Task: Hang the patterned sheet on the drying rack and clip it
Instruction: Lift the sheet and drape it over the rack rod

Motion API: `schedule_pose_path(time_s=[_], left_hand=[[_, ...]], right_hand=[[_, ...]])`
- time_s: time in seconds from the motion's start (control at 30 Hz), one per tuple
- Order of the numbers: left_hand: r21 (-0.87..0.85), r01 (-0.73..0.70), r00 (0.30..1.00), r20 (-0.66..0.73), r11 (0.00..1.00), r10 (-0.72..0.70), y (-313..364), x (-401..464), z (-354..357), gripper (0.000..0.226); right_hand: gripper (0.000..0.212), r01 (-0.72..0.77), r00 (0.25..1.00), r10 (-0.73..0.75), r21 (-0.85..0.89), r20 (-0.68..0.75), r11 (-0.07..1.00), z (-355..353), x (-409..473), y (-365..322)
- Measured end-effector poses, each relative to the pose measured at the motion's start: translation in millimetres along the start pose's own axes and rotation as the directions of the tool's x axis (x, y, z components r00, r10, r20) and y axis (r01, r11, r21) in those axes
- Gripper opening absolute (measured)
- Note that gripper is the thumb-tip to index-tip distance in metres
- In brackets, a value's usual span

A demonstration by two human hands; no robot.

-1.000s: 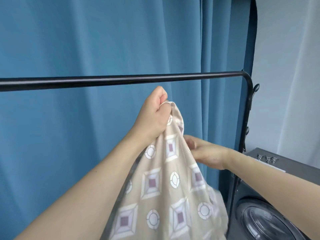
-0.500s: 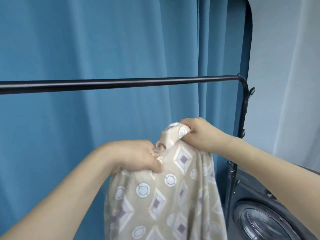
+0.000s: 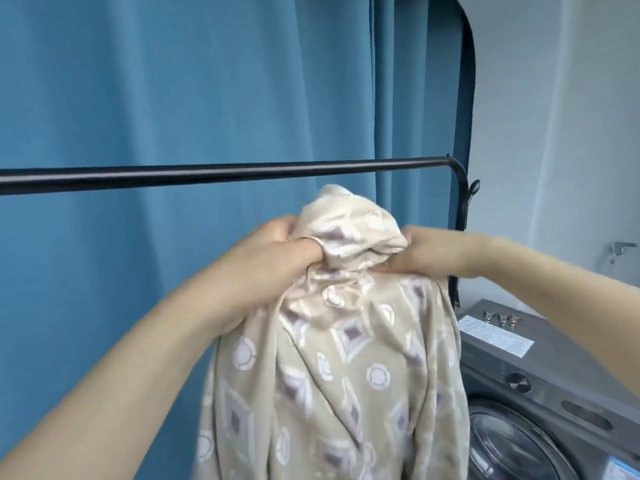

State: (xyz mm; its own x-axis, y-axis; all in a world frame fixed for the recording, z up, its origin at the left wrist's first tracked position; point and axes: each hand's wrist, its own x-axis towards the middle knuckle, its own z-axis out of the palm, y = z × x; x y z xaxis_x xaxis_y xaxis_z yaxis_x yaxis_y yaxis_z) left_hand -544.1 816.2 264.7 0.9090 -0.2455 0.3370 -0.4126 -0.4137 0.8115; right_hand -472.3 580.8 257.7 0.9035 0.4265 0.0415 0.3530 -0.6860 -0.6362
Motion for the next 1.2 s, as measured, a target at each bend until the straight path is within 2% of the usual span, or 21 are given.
schedule_pose_path(time_s=[0.07, 0.1, 0.2, 0.3, 0.4, 0.47, 0.53, 0.63, 0.67, 0.7, 0.73, 0.77, 0.83, 0.9, 0.93, 1.0, 1.03, 1.07, 1.13, 1.17, 1.2], left_hand=[[0.024, 0.238, 0.893, 0.386, 0.971, -0.229, 8, -6, 0, 0.034], [0.041, 0.245, 0.875, 0.422, 0.969, -0.239, 5, -4, 5, 0.039], [-0.194, 0.172, 0.985, 0.043, 0.966, -0.167, 5, 7, 24, 0.027], [-0.530, 0.018, 0.927, -0.310, 0.848, -0.213, 5, 26, 16, 0.013], [-0.060, -0.201, 0.865, -0.480, 0.978, 0.148, -10, 21, 24, 0.014], [0.383, -0.173, 0.947, -0.188, 0.907, 0.260, -30, 12, 43, 0.015], [0.626, -0.096, 0.990, -0.018, 0.774, 0.137, -41, 11, 48, 0.015], [0.535, -0.146, 0.815, -0.412, 0.832, 0.408, -38, 21, 46, 0.013], [0.559, -0.152, 0.834, -0.369, 0.815, 0.410, -37, 22, 52, 0.016], [0.630, -0.114, 0.913, -0.238, 0.768, 0.330, -43, 21, 64, 0.014], [0.712, -0.056, 0.984, -0.078, 0.700, 0.158, -51, 20, 75, 0.014], [0.738, -0.022, 0.999, -0.002, 0.674, 0.034, -57, 19, 79, 0.018], [0.655, 0.029, 0.966, -0.212, 0.755, 0.147, -52, 27, 66, 0.022], [0.528, -0.236, 0.791, -0.384, 0.816, 0.477, -42, 28, 59, 0.029], [0.537, -0.321, 0.829, -0.239, 0.780, 0.506, -39, 24, 61, 0.031], [0.651, -0.285, 0.957, 0.234, 0.704, 0.171, -52, 15, 78, 0.023], [0.729, -0.213, 0.934, 0.348, 0.651, -0.085, -66, 13, 86, 0.016], [0.757, -0.135, 0.942, 0.298, 0.639, -0.154, -70, 12, 89, 0.011], [0.808, -0.131, 0.983, 0.029, 0.574, 0.183, -67, 21, 81, 0.012], [0.837, -0.157, 0.932, -0.049, 0.524, 0.358, -63, 19, 77, 0.016], [0.870, -0.239, 0.888, 0.016, 0.431, 0.459, -59, 15, 77, 0.023]], right_hand=[[0.028, 0.059, 0.917, -0.178, -0.318, -0.358, 0.946, -15, -1, -24], [0.036, 0.080, 0.835, -0.290, -0.417, -0.468, 0.905, -18, 1, -34], [0.039, 0.195, 0.712, -0.441, -0.449, -0.547, 0.872, -21, 4, -41], [0.034, 0.087, 0.952, -0.174, -0.321, -0.252, 0.943, -16, 2, -4], [0.035, -0.124, 0.975, 0.165, -0.255, 0.148, 0.959, 18, 1, 52], [0.047, -0.105, 0.993, 0.116, -0.273, 0.023, 0.956, 7, 2, 60], [0.040, -0.115, 0.944, 0.047, -0.193, -0.327, 0.974, -29, -2, 43], [0.029, 0.100, 0.798, -0.061, 0.032, -0.600, 0.994, -48, -18, 18], [0.025, 0.056, 0.870, -0.047, 0.003, -0.490, 0.998, -32, -22, 23], [0.018, -0.073, 0.978, 0.047, -0.122, -0.205, 0.990, -4, -23, 30], [0.017, -0.152, 0.983, 0.173, -0.256, 0.059, 0.955, 25, -24, 46], [0.021, -0.195, 0.955, 0.266, -0.398, 0.131, 0.896, 38, -23, 62], [0.031, -0.287, 0.952, 0.234, -0.314, -0.196, 0.905, 11, -11, 70], [0.035, -0.243, 0.753, 0.043, -0.217, -0.657, 0.945, -17, -3, 75], [0.031, -0.239, 0.707, -0.037, -0.288, -0.706, 0.927, -19, -1, 74], [0.019, -0.246, 0.862, -0.106, -0.593, -0.495, 0.767, -4, -3, 75], [0.017, -0.217, 0.913, -0.101, -0.680, -0.395, 0.701, 5, -7, 82], [0.017, -0.224, 0.904, -0.131, -0.711, -0.407, 0.666, 7, -9, 87], [0.019, -0.328, 0.748, -0.212, -0.629, -0.628, 0.705, -11, -9, 102], [0.017, -0.353, 0.688, -0.210, -0.574, -0.694, 0.739, -16, -7, 113], [0.010, -0.365, 0.722, -0.191, -0.600, -0.665, 0.712, -16, -5, 122]])
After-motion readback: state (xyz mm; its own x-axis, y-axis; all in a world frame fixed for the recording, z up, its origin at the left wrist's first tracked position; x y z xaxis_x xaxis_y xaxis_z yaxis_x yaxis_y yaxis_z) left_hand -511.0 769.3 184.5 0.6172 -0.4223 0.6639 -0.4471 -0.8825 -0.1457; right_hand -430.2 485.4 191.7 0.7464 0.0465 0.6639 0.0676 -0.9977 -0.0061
